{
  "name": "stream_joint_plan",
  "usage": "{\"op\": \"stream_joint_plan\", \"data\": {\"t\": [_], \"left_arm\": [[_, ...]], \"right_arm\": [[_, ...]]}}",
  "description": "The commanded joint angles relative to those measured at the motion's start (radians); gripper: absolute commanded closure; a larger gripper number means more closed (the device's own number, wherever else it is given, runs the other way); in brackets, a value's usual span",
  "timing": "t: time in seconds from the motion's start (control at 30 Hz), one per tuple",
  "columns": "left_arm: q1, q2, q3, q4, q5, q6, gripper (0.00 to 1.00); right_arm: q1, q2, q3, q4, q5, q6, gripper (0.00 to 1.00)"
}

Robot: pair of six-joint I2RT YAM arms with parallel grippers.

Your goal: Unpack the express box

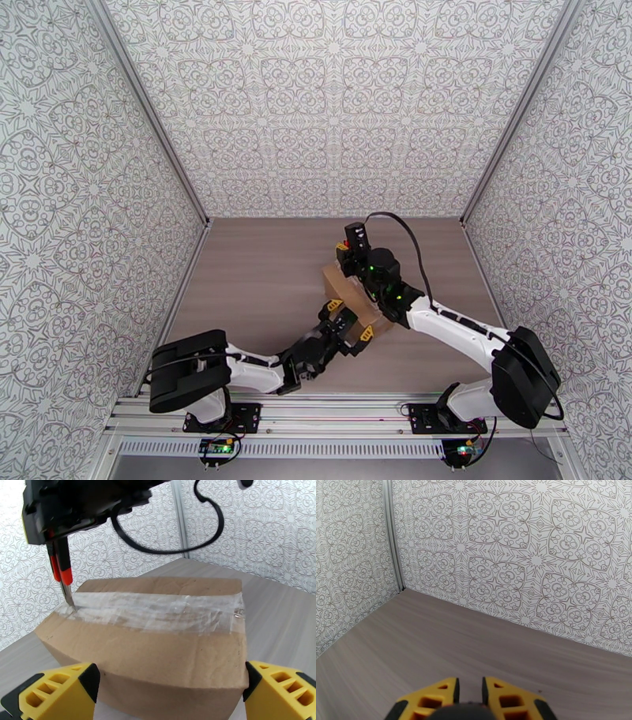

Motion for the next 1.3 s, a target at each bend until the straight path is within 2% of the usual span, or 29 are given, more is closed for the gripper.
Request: {"op": "stream_joint_plan", "data": {"t": [0.0, 0.27, 0.5, 0.7, 1.07, 1.27], "left_arm": [[0.113, -0.044, -0.044, -0.098, -0.055, -0.013, 0.01], [0.22, -0.158, -0.053, -0.221, 0.102, -0.049, 0.01], [0.242, -0.219, -0.052, -0.322, 0.159, -0.06, 0.01], [0.269, -0.25, -0.043, -0.382, 0.214, -0.062, 0.01], [0.293, -0.266, -0.013, -0.424, 0.28, -0.005, 0.01], [0.368, -0.332, 0.009, -0.477, 0.427, 0.026, 0.01]], "right_arm": [[0.011, 0.024, 0.032, -0.181, 0.005, -0.012, 1.0], [0.011, 0.078, 0.077, -0.197, 0.036, -0.001, 1.0], [0.011, 0.083, 0.099, -0.156, 0.045, 0.013, 1.0], [0.012, 0.103, 0.195, -0.147, 0.039, -0.029, 1.0], [0.007, 0.199, 0.281, -0.092, 0.079, -0.1, 1.0], [-0.007, 0.218, 0.312, -0.044, 0.122, -0.126, 1.0]]}}
